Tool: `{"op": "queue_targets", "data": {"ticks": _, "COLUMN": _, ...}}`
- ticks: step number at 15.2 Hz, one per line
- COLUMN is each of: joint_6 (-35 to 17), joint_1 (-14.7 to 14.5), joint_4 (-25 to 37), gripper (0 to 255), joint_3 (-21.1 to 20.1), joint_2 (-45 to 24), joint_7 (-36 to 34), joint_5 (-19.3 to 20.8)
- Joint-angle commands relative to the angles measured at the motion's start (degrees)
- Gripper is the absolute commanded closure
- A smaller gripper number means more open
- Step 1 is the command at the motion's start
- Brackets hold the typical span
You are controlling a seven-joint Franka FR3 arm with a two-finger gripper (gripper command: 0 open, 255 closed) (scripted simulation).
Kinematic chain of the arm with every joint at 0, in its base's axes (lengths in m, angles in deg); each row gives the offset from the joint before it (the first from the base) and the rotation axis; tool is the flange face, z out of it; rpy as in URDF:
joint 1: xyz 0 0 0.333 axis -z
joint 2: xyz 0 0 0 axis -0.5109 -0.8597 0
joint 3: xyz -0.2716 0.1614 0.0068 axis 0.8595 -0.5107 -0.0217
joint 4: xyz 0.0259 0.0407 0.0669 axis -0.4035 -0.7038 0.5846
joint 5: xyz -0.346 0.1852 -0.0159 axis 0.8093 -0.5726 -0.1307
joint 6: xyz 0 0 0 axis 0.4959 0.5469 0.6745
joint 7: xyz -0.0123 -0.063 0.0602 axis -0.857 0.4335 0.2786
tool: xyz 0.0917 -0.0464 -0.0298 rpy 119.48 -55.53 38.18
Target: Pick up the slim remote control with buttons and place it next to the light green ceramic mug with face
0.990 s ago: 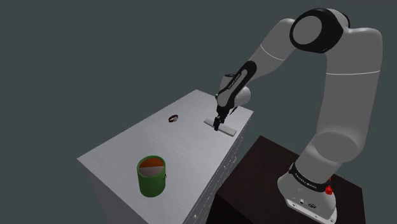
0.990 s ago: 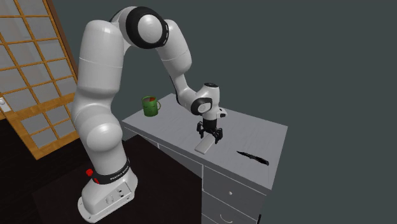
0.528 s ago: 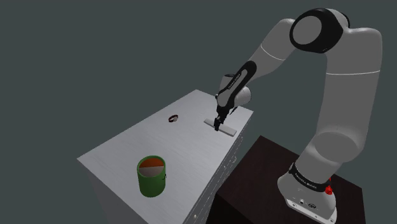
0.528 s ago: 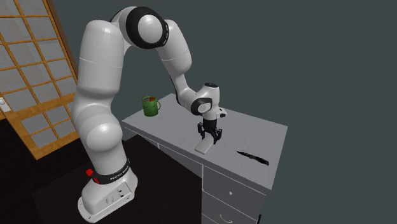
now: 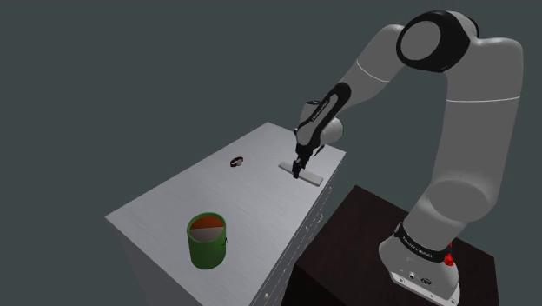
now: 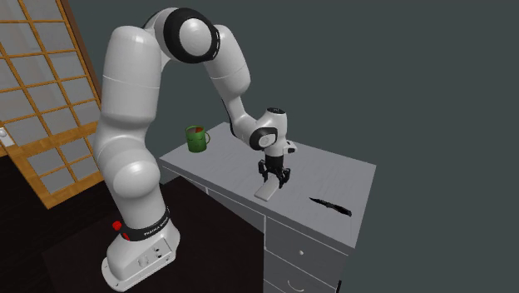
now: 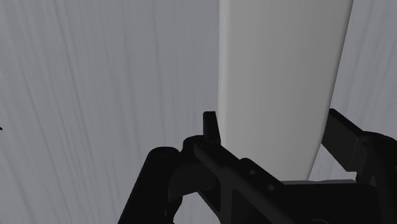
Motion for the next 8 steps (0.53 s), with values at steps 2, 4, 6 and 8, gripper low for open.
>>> {"op": "queue_targets", "data": {"ticks": 2, "joint_6": 1.71, "joint_1": -0.23, "joint_4": -0.35, "gripper": 255, "joint_3": 0.33, "joint_2": 2.07, "joint_7": -0.25, "joint_5": 0.39}}
{"op": "queue_targets", "data": {"ticks": 4, "joint_6": 3.09, "joint_1": -0.41, "joint_4": -0.58, "gripper": 255, "joint_3": 0.56, "joint_2": 3.69, "joint_7": -0.48, "joint_5": 0.71}}
{"op": "queue_targets", "data": {"ticks": 6, "joint_6": 4.50, "joint_1": -0.56, "joint_4": -0.76, "gripper": 255, "joint_3": 0.78, "joint_2": 5.28, "joint_7": -0.70, "joint_5": 1.05}}
{"op": "queue_targets", "data": {"ticks": 8, "joint_6": 5.94, "joint_1": -0.70, "joint_4": -0.88, "gripper": 255, "joint_3": 0.98, "joint_2": 6.85, "joint_7": -0.93, "joint_5": 1.38}}
